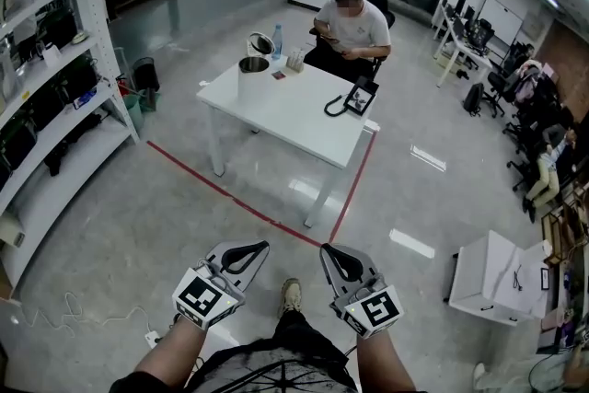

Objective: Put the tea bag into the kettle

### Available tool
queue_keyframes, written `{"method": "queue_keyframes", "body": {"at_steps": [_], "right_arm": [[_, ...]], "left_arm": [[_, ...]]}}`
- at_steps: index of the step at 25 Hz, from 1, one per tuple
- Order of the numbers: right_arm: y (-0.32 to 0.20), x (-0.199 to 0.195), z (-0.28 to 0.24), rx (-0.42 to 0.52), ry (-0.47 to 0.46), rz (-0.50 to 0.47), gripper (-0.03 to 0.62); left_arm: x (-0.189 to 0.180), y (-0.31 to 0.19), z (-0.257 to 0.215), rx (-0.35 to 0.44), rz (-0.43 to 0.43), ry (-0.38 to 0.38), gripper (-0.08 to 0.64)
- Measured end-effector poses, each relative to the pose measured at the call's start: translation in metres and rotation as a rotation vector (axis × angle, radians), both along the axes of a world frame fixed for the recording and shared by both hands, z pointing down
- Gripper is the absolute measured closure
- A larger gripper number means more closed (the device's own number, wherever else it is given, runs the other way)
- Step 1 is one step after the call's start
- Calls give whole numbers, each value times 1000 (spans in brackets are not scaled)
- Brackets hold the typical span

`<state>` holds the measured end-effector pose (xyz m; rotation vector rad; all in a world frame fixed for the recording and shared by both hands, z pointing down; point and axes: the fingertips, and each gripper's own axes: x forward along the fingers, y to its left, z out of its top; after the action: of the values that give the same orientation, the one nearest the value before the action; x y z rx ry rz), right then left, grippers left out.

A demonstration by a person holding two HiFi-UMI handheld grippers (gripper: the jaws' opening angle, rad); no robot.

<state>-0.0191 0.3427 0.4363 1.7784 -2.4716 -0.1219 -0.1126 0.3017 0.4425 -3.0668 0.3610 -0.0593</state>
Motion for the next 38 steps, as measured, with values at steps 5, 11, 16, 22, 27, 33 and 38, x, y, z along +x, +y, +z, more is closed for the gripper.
{"method": "queue_keyframes", "body": {"at_steps": [5, 11, 16, 22, 27, 33, 38], "right_arm": [[-34, 20, -5, 16, -5, -25, 581], [-81, 53, -9, 19, -21, -65, 581], [-127, 87, -9, 14, -25, -102, 581], [-181, 132, -14, 17, -64, -154, 581], [-222, 164, -18, 30, -74, -182, 581], [-262, 197, -17, 22, -51, -204, 581], [-287, 210, -19, 23, -53, -225, 581]], "left_arm": [[16, -32, -1, -2, -36, 1, 551], [50, -76, -5, -4, -72, -9, 552], [82, -121, -7, -7, -115, -19, 551], [125, -174, -14, -1, -158, -18, 552], [161, -216, -15, 15, -176, -19, 551], [193, -255, -21, 28, -193, -4, 551], [206, -278, -21, 24, -210, -4, 551]]}}
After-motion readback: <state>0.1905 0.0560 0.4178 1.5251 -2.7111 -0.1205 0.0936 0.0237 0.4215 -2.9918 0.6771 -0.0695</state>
